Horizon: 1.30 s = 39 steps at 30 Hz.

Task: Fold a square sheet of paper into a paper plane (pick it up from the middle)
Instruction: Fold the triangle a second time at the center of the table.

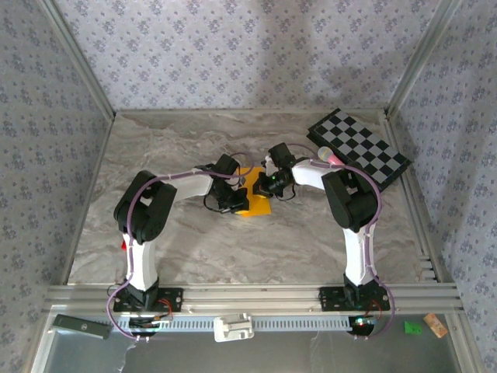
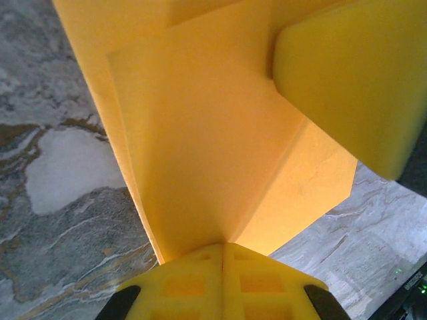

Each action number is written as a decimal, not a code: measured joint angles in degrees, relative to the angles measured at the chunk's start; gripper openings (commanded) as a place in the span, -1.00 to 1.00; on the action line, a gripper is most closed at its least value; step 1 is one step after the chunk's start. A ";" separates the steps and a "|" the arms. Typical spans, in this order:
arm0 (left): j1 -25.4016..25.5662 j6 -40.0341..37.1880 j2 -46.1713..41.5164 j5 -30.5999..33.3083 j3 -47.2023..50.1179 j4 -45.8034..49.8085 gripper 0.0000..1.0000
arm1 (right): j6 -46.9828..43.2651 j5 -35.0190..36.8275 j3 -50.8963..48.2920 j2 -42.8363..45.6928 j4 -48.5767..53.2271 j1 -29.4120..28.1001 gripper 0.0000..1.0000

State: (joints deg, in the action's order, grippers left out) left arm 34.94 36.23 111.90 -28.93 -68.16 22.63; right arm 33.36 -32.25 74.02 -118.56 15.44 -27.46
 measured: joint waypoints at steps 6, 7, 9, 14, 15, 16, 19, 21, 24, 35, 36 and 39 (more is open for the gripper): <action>0.24 -2.78 -0.96 0.63 1.60 -1.22 -1.00 | 0.02 -0.15 0.02 -0.04 0.00 0.07 -0.94; 0.35 -3.08 -1.29 0.94 2.03 -1.57 -1.00 | 0.02 -0.15 0.02 -0.04 0.00 0.07 -0.94; 0.59 -3.80 -2.47 1.51 3.52 -1.97 -1.00 | 0.02 -0.15 0.02 -0.04 0.00 0.07 -0.94; 0.90 -4.26 -6.67 2.45 7.85 0.15 -1.00 | 0.02 -0.20 0.02 -0.04 0.00 0.11 -0.95; 1.03 -4.24 -7.19 2.67 8.00 1.16 -1.00 | 0.02 -0.20 0.02 -0.04 0.00 0.11 -0.95; 1.07 -4.22 -7.48 2.80 8.00 1.53 -1.00 | 0.02 -0.22 0.02 -0.04 0.00 0.11 -0.94; 1.09 -3.61 -8.92 2.82 7.56 1.31 -1.00 | 0.02 -0.26 0.02 -0.04 0.00 0.11 -0.95; 1.09 -2.67 -10.21 3.23 6.73 0.00 -1.00 | 0.02 -0.37 0.00 -0.04 -0.02 0.13 -0.95; 1.09 -1.03 -11.32 4.35 6.29 -3.28 -1.00 | 0.02 -0.63 -0.04 -0.09 -0.17 0.22 -0.95; 1.09 1.81 -4.28 4.94 3.74 -4.50 -1.00 | -0.02 -1.49 -0.11 -0.22 -0.42 0.50 -0.94; 1.07 2.01 -3.76 4.94 3.74 -4.37 -1.00 | -0.13 -1.51 0.07 -0.24 -0.20 0.50 -0.94; 0.96 2.51 -2.99 4.72 3.74 -4.44 -1.00 | -0.96 -1.40 1.27 -0.48 1.38 0.50 -0.94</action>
State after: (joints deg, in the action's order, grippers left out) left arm 35.90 38.74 108.90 -24.21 -64.42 18.20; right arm 32.40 -33.65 75.29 -119.04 16.82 -26.96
